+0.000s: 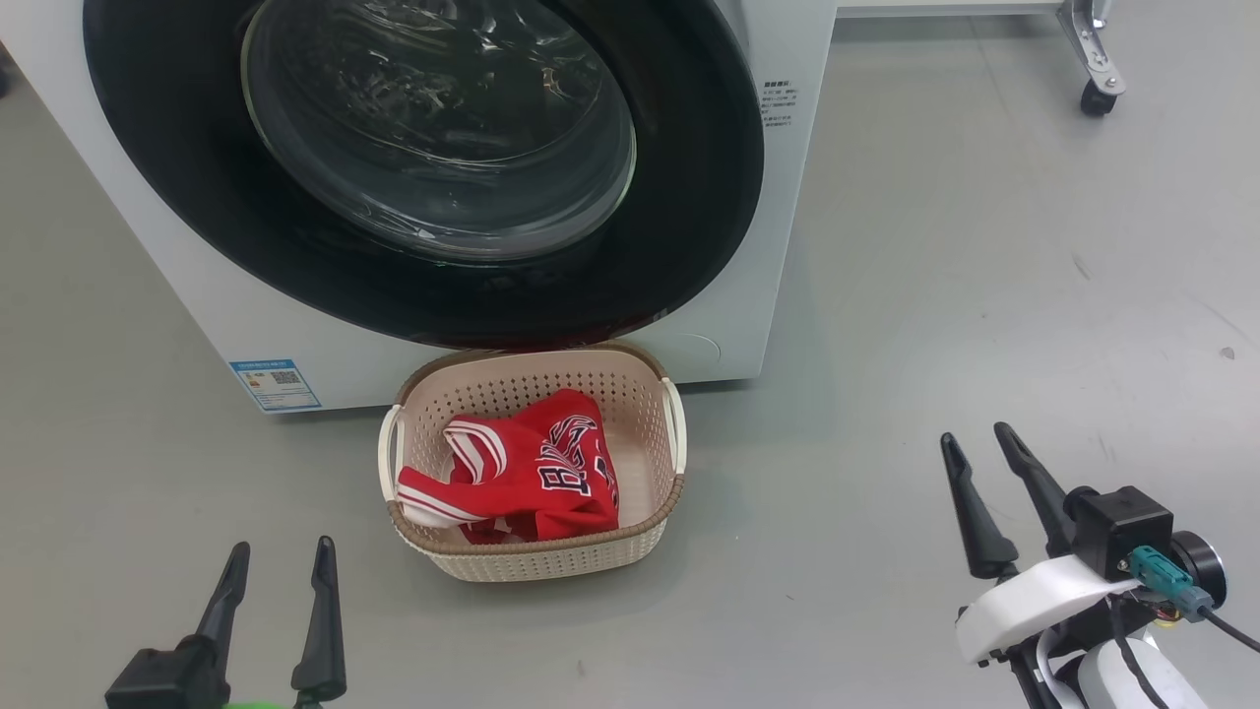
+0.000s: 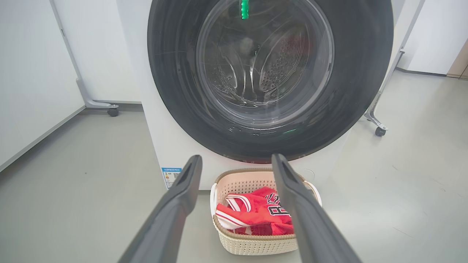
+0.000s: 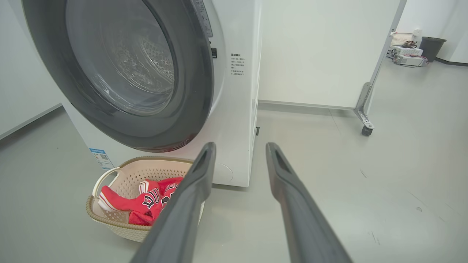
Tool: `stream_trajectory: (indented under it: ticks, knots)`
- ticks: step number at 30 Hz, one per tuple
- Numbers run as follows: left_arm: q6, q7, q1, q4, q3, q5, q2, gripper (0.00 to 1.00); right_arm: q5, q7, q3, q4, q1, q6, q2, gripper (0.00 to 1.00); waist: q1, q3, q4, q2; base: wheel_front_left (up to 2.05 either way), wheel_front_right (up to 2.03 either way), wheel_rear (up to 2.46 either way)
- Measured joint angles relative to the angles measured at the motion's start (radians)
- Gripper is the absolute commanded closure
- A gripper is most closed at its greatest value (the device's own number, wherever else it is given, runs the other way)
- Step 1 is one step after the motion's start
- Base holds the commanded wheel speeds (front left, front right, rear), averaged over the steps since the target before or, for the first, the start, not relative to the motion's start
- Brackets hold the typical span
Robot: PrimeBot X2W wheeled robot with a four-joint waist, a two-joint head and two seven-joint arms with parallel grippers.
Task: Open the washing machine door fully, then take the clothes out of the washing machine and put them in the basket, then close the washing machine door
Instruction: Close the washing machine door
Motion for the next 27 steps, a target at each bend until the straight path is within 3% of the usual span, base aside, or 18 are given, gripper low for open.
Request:
stream_trajectory:
  ticks: [15, 27]
  knots:
    - [0.003, 0.004, -0.002, -0.002, -0.023, 0.018, -0.004, 0.00, 0.011, 0.032, -0.003, -0.012, 0.005, -0.005, -0.012, 1.00, 0.0001, 0.008, 0.017, 0.0000, 0.00, 0.00, 0.00]
    - [0.003, 0.005, -0.043, -0.032, -0.065, 0.049, -0.021, 0.00, 0.016, 0.068, -0.047, -0.019, -0.064, 0.006, -0.068, 1.00, 0.0000, 0.063, 0.059, 0.0000, 0.00, 0.00, 0.00]
